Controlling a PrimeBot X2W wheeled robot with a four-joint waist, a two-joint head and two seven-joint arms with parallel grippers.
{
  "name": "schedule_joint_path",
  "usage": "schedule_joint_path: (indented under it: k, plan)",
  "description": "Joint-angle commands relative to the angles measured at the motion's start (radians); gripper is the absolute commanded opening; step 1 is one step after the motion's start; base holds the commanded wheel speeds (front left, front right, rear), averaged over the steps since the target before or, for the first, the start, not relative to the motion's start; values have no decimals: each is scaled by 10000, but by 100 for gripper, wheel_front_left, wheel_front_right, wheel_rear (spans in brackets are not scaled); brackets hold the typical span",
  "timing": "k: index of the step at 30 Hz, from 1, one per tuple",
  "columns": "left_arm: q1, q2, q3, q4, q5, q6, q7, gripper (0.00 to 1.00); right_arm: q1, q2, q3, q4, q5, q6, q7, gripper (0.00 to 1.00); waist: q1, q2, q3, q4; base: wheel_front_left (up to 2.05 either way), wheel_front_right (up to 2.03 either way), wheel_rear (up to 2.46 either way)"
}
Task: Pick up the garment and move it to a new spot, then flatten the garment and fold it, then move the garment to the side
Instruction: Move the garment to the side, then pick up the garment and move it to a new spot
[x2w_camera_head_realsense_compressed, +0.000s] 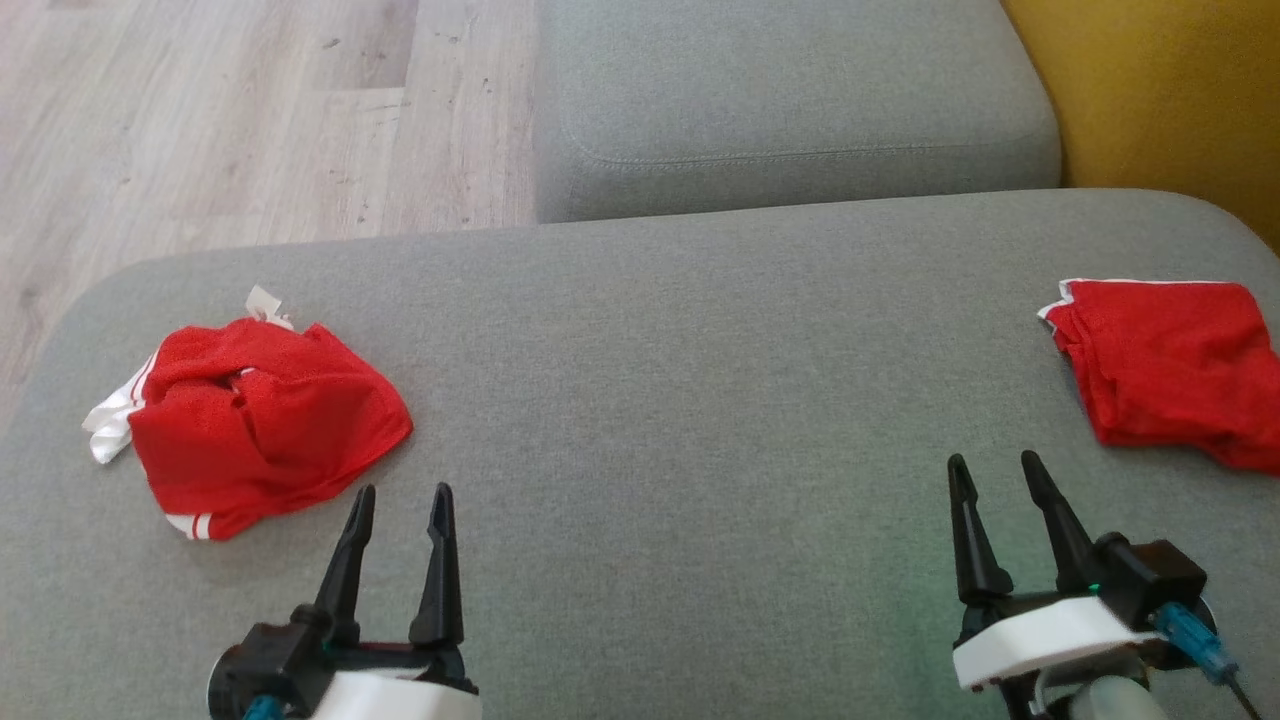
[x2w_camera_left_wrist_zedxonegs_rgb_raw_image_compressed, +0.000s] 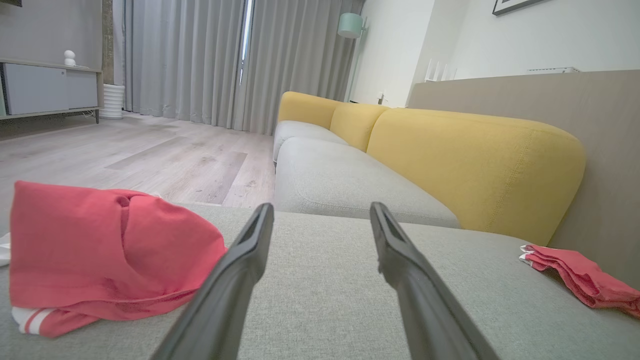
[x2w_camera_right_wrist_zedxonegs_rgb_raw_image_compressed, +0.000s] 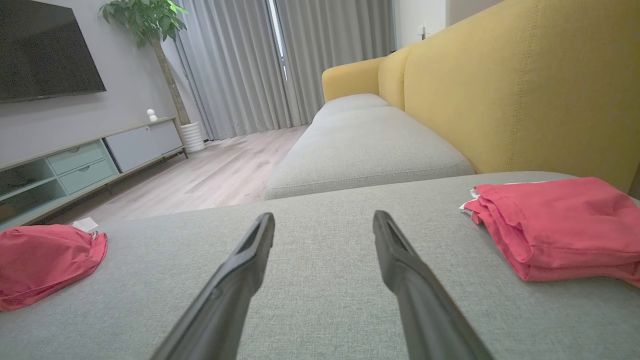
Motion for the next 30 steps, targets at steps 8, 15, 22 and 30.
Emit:
schedule_joint_path:
  k: [8, 15, 22, 30]
  plan:
    - [-448, -1, 348, -269, -97, 41, -65, 100, -317, -33, 154, -568, 192, -9, -135, 100, 0, -1, 35, -56, 0, 0, 0]
    - [-542, -1, 311, -205, -63, 40, -65, 100, -253, -32, 326, -686, 335, -9, -136, 100, 0, -1, 36, 206, 0, 0, 0]
    - [-443, -1, 392, 2, 120, 65, -65, 100, -149, -32, 669, -835, 617, -9, -136, 100, 0, -1, -122, 970, 0, 0, 0]
    - [-273, -1, 667, 53, 380, -38, -65, 100, 36, -32, 1108, -751, 1006, -9, -137, 100, 0, -1, -393, 2051, 0, 0, 0]
